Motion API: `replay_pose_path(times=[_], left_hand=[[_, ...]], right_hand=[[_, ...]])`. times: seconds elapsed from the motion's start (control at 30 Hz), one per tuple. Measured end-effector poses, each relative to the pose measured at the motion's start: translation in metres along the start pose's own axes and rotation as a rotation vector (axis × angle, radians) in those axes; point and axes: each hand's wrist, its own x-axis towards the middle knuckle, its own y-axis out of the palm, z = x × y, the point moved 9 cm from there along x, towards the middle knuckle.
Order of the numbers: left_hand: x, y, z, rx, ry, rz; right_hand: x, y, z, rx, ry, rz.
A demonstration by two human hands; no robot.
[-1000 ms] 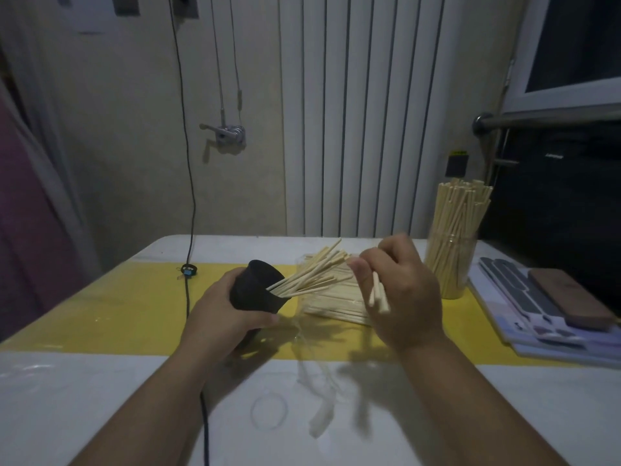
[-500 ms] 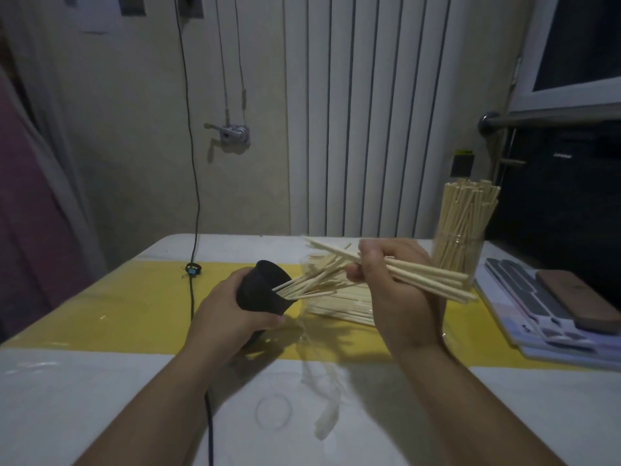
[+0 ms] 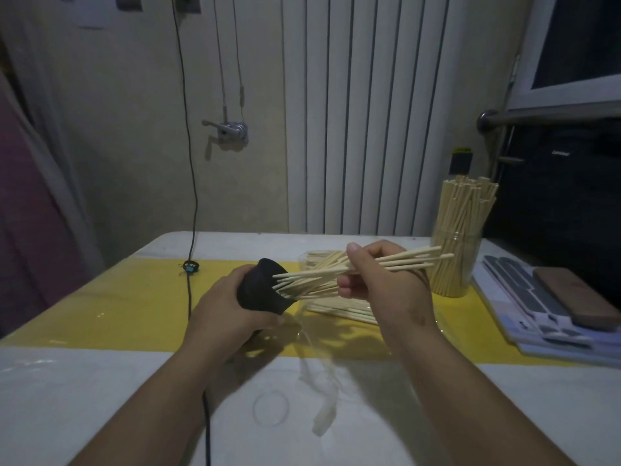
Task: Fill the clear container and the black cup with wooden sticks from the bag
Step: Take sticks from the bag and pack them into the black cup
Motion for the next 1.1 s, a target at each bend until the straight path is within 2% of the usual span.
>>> replay_pose_path(times=[0.3, 0.47, 0.57, 0.63, 0.8, 0.97, 1.1], left_hand=[[0.001, 0.001, 0.003, -0.018, -0.011, 0.009], [0.002, 0.001, 0.005, -0.014, -0.017, 0.007], [0.001, 0.001, 0.005, -0.021, -0.013, 0.010], [0.002, 0.001, 0.005, -0.023, -0.012, 0.010], [0.002, 0.000, 0.005, -0.049, -0.012, 0.003], [0.002, 0.000, 0.006, -0.064, -0.016, 0.004], [0.002, 0.000, 0.006, -0.080, -0.022, 0.002]], right_hand=[[0.005, -0.007, -0.016, -0.032, 0.120, -0.058], [0.006, -0.004, -0.024, 0.176, 0.220, -0.031], [0.006, -0.011, -0.024, 0.259, 0.235, -0.113], [0.007, -0.014, -0.024, 0.219, 0.219, -0.147], [0.009, -0.014, -0.016, -0.119, 0.066, -0.106], [0.008, -0.022, -0.013, 0.074, 0.091, -0.191], [0.007, -0.014, -0.011, -0.120, 0.018, -0.101]])
